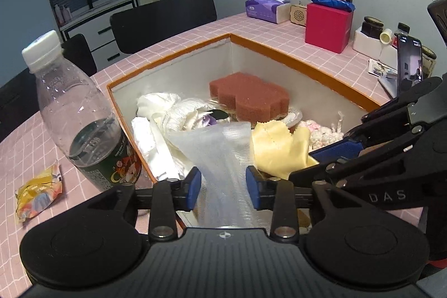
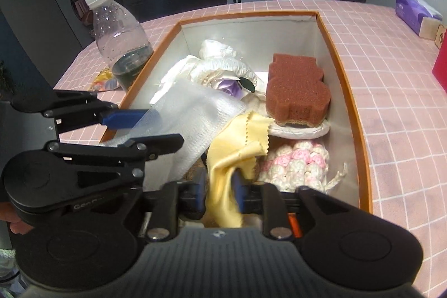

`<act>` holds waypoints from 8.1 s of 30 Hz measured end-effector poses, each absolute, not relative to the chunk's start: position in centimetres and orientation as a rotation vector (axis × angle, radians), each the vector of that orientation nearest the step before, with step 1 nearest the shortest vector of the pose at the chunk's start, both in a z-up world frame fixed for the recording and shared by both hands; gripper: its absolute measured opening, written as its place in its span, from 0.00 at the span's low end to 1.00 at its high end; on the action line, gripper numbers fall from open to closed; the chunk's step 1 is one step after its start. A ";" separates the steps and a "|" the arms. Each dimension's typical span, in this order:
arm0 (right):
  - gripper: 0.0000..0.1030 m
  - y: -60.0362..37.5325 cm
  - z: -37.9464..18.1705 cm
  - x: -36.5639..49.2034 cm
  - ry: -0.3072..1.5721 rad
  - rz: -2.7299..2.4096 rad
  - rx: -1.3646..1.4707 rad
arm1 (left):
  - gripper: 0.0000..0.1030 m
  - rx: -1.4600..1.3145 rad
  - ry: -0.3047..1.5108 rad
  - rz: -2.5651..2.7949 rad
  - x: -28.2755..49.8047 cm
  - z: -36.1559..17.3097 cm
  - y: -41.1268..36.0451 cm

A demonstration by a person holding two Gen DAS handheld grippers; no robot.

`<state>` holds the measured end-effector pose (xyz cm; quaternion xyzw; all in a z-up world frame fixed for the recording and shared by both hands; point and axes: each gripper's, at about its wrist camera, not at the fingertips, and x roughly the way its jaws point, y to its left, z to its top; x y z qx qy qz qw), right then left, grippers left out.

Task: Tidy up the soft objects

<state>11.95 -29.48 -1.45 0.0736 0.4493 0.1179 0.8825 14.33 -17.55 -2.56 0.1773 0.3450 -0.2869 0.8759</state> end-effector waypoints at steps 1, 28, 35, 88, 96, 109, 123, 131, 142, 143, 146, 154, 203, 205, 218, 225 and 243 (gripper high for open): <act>0.32 -29.5 -1.3 11.9 0.930 0.238 0.141 | 0.49 0.373 0.705 -0.587 14.2 -2.4 -17.5; 0.80 -25.0 2.8 8.0 0.776 0.275 -0.045 | 0.54 0.237 0.531 -0.475 9.9 0.4 -8.4; 0.80 -21.0 4.1 6.2 0.673 0.308 -0.079 | 0.54 0.179 0.551 -0.423 9.7 -0.3 -3.8; 0.55 -1.9 -9.2 29.4 0.661 0.246 0.131 | 0.63 0.055 0.656 -0.328 28.0 -9.2 12.2; 0.38 -2.0 -10.5 31.0 0.700 0.270 0.176 | 0.35 0.049 0.681 -0.310 29.0 -9.8 11.7; 0.00 -1.4 -9.3 29.2 0.644 0.287 0.101 | 0.00 0.053 0.638 -0.270 26.7 -8.3 11.2; 0.00 -2.7 -8.0 20.8 0.643 0.307 0.149 | 0.16 0.111 0.637 -0.294 18.2 -7.2 10.7; 0.00 -4.5 -9.3 18.4 0.694 0.294 0.178 | 0.70 0.172 0.662 -0.302 17.1 -9.4 9.1; 0.00 -4.4 -10.0 18.5 0.692 0.300 0.156 | 0.20 0.042 0.672 -0.313 18.5 -10.2 9.2; 0.00 -4.3 -10.0 18.5 0.691 0.308 0.154 | 0.18 0.030 0.671 -0.306 18.4 -10.1 9.2; 0.00 -4.0 -10.0 18.2 0.686 0.296 0.130 | 0.15 0.031 0.656 -0.293 17.6 -9.6 8.9; 0.00 -4.8 -8.6 15.8 0.660 0.322 0.130 | 0.13 0.003 0.573 -0.287 13.7 -6.6 8.9; 0.00 -27.2 -0.2 7.3 0.673 -0.018 -0.014 | 0.14 0.110 0.623 -0.669 12.0 -1.5 -15.3; 0.05 -26.9 -0.5 7.5 0.686 -0.021 -0.029 | 0.15 0.120 0.636 -0.654 12.2 -1.7 -15.4; 0.43 -26.4 -0.4 7.3 0.699 -0.037 -0.041 | 0.59 0.149 0.569 -0.642 11.0 -0.5 -14.3; 0.62 -25.2 1.5 5.9 0.620 -0.016 -0.025 | 0.64 0.132 0.453 -0.631 9.1 1.8 -12.5; 0.91 -19.1 5.9 1.2 0.251 0.063 0.000 | 0.76 0.056 0.134 -0.335 4.3 5.0 -4.3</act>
